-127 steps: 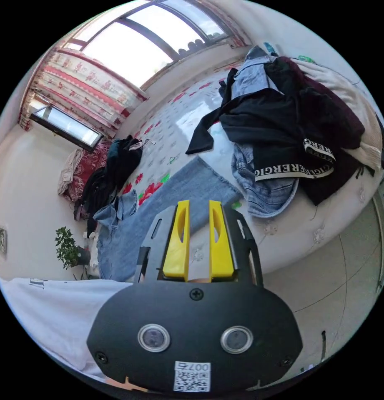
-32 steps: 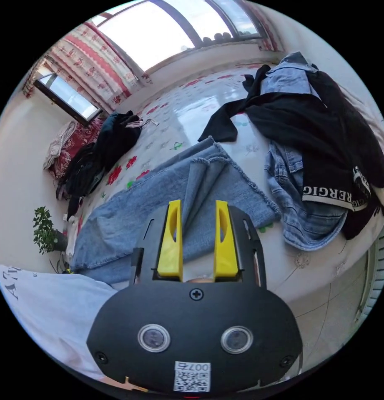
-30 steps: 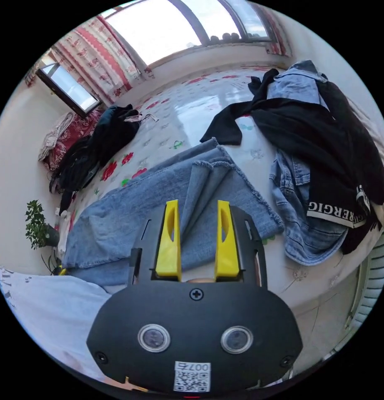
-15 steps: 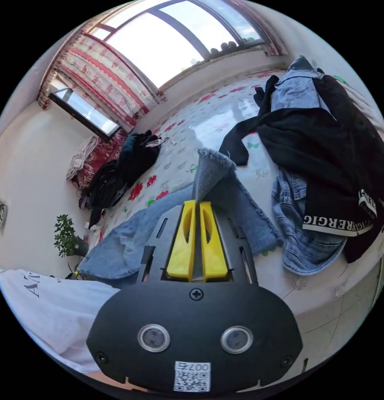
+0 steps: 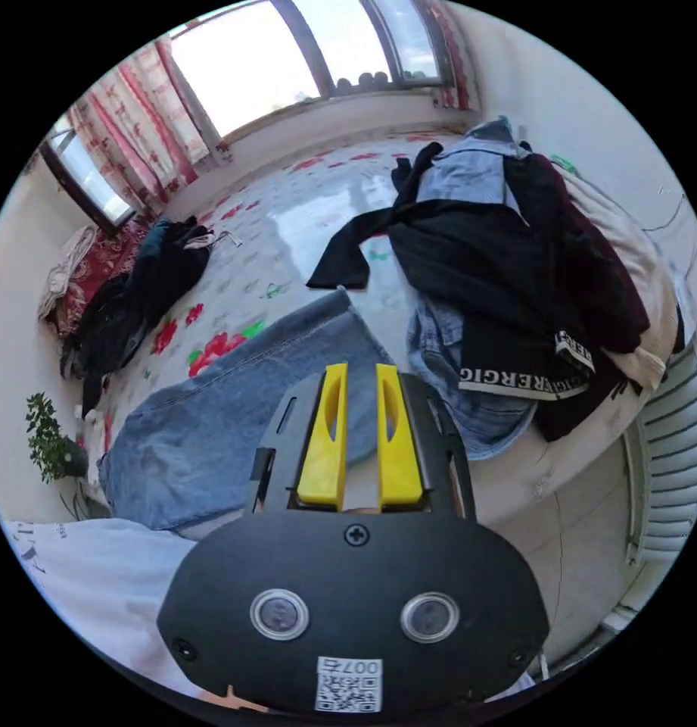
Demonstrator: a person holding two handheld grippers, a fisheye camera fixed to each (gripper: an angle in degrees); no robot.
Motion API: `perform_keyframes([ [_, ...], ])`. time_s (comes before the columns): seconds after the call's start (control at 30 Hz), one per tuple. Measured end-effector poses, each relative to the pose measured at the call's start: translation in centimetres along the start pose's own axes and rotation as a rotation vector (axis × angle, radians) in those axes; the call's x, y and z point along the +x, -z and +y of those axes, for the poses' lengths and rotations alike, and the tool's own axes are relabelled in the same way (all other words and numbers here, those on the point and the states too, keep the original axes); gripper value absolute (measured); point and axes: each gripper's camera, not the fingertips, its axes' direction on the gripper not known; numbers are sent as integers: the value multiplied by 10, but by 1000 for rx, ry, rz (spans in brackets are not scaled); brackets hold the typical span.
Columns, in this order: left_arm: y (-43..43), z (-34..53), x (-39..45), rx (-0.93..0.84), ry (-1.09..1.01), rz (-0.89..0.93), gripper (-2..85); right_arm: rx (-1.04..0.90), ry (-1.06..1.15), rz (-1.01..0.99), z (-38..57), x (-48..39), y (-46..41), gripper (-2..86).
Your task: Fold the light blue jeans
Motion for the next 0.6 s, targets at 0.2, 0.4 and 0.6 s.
perform_keyframes([
  [0.2,-13,0,-10,27,59,154,108,-181,525,-429,-44,-219,-120,65],
  [0.4,-42,-10,-2,-2,72,122,127,-416,872,-497,-31,-412,-261,81],
  [0.6,-50,-12,-14,-8,144,161,134,-759,948,-480,0,-474,-368,75],
])
